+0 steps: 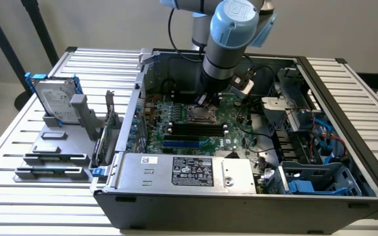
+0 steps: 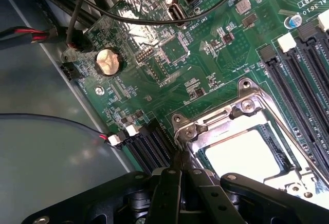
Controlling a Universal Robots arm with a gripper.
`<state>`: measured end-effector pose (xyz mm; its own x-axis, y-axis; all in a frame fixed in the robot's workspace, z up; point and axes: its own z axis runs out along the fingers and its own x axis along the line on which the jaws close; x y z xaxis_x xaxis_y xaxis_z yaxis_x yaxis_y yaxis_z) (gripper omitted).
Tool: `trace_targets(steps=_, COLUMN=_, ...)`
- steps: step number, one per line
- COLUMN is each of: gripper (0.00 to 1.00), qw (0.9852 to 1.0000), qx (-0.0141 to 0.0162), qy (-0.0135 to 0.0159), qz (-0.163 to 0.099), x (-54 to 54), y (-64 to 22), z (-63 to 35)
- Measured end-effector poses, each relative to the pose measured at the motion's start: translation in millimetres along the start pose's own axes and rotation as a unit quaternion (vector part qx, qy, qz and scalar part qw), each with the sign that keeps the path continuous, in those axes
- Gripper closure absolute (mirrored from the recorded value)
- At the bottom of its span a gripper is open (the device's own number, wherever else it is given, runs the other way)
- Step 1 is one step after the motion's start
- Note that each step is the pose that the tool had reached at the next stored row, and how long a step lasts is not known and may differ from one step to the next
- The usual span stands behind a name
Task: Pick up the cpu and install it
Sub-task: 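Install the first cpu locking lever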
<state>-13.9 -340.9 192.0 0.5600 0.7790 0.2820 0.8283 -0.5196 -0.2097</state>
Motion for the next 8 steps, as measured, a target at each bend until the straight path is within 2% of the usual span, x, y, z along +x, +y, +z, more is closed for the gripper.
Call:
trace_targets(steps=4, gripper=0.89, qw=1.0000, qx=0.0012, qy=0.0025, qz=0.000, x=0.5, y=-0.4, z=-1.6)
trace_targets(steps=8, gripper=0.89, qw=1.0000, qx=0.0013, qy=0.0020, qz=0.000, x=1.0, y=-1.2, z=-7.7)
